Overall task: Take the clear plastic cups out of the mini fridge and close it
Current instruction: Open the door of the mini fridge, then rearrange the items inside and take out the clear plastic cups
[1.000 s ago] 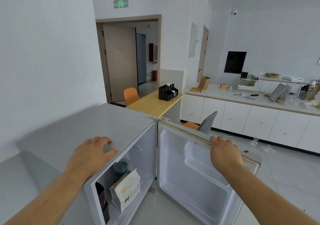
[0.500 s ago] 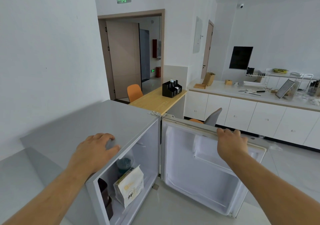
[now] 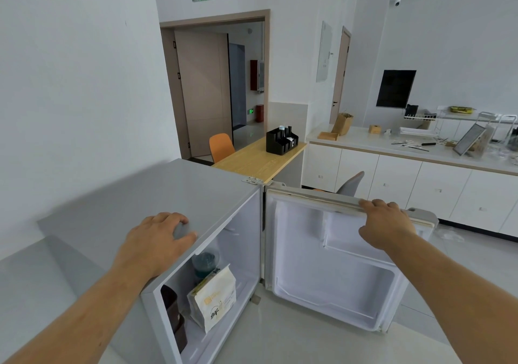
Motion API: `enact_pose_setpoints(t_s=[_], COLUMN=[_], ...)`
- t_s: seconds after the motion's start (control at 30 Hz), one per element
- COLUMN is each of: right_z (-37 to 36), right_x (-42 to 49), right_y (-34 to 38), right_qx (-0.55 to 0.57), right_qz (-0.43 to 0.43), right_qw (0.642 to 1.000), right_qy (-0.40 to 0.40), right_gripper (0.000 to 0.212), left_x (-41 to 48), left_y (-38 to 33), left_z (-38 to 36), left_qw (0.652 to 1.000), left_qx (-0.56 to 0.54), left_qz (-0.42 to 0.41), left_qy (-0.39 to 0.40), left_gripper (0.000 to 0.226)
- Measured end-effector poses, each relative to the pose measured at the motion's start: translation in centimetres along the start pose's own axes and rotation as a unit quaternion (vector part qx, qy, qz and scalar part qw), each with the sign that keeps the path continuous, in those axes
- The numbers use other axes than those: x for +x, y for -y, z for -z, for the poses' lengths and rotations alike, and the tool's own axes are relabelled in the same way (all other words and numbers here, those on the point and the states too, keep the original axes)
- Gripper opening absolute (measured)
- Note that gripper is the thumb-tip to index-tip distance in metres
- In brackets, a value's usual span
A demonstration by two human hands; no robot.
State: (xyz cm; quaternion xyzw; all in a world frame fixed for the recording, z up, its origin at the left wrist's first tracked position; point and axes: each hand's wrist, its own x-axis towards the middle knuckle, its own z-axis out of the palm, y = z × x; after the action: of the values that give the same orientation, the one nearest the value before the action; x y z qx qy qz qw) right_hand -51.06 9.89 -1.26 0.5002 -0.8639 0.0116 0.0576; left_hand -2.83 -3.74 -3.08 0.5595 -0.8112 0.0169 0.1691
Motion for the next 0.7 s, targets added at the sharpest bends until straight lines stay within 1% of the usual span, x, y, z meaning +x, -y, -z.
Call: enact_pose_setpoints(t_s=[0.17,0.3,0.37,0.47,0.5,0.57,0.63,0.7], right_z=[-0.2,-0.5,-0.8,-1.5,-1.9,-2.6,-3.0,-2.9], right_x=[-0.1,-0.2,-0.2,-0.7,-1.0,-1.7,-2.5,-3.3], right_y=[0.1,0.0,0.0,0.2,0.3,0.7,1.6,3.2], right_qx=[-0.008,-0.013,-0.020,-0.041,-0.041,-0.030,-0.005,0.029], right_qz=[0.001,0.003,0.007,0.012,0.012,0.029,0.076,0.134], right_qw=[1.000,1.000,1.000,0.999,0.998,0.997,0.993,0.984], right_qy=[0.000,-0.005,-0.008,-0.026,-0.037,-0.065,-0.094,-0.117], right_gripper=[0.075,0.077,0.078,0.079,0.079,0.078,0.076,0.074], left_x=[0.0,-0.1,-0.2,-0.5,-0.6,-1.0,-1.4,-2.0], left_y=[0.0,-0.2,-0.3,-0.5,-0.6,-1.1,-2.1,-4.0], left_z=[0.0,0.2,0.2,0.6,0.7,1.1,1.3,1.4], left_qw=[1.000,1.000,1.000,0.999,0.998,0.994,0.989,0.984], left_qx=[0.006,0.004,0.005,-0.028,-0.033,-0.008,0.009,0.003], left_qz=[0.001,-0.001,-0.002,-0.008,-0.022,-0.072,-0.118,-0.152], left_qy=[0.002,0.001,-0.004,-0.026,-0.044,-0.080,-0.094,-0.095], left_gripper=[0.059,0.056,0.053,0.046,0.042,0.035,0.032,0.033])
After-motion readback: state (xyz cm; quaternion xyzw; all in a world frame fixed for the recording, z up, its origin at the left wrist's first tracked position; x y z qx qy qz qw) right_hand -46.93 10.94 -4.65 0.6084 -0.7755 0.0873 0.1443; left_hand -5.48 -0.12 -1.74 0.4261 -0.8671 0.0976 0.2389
